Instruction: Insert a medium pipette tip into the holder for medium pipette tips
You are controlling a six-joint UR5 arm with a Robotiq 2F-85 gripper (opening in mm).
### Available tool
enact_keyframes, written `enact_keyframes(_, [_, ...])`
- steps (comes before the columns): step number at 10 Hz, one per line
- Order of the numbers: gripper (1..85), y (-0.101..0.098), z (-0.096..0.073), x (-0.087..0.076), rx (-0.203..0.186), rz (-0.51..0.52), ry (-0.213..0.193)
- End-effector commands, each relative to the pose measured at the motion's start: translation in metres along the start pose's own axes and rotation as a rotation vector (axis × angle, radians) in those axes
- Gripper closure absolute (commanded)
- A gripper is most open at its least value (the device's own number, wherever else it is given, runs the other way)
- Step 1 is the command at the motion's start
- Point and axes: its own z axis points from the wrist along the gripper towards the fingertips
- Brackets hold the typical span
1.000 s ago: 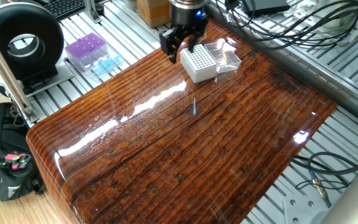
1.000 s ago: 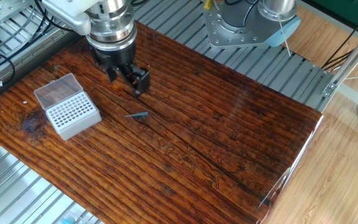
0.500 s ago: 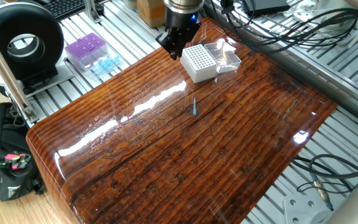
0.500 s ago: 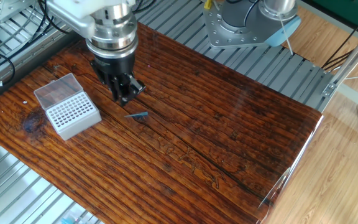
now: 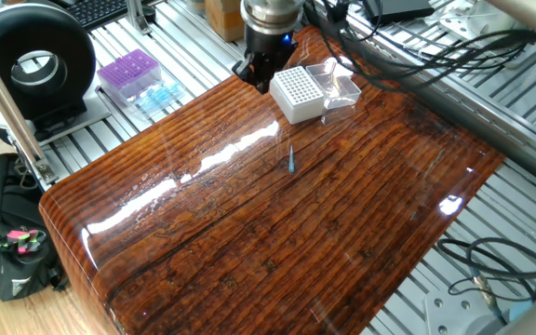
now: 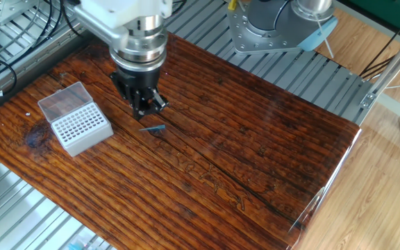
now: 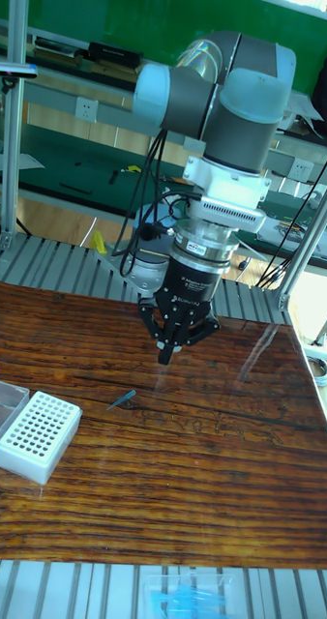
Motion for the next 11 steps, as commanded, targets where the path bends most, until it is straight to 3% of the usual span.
enact_keyframes(1, [84.7,0.002,0.003,0.020,-0.025,0.007,-0.035])
enact_keyframes(5, [84.7,-0.011,0.009,0.055,0.021,0.031,-0.108])
enact_keyframes(7, [84.7,-0.019,0.012,0.052,0.049,0.054,-0.170])
enact_keyframes(11, [84.7,-0.006,0.038,0.062,0.038,0.088,-0.181])
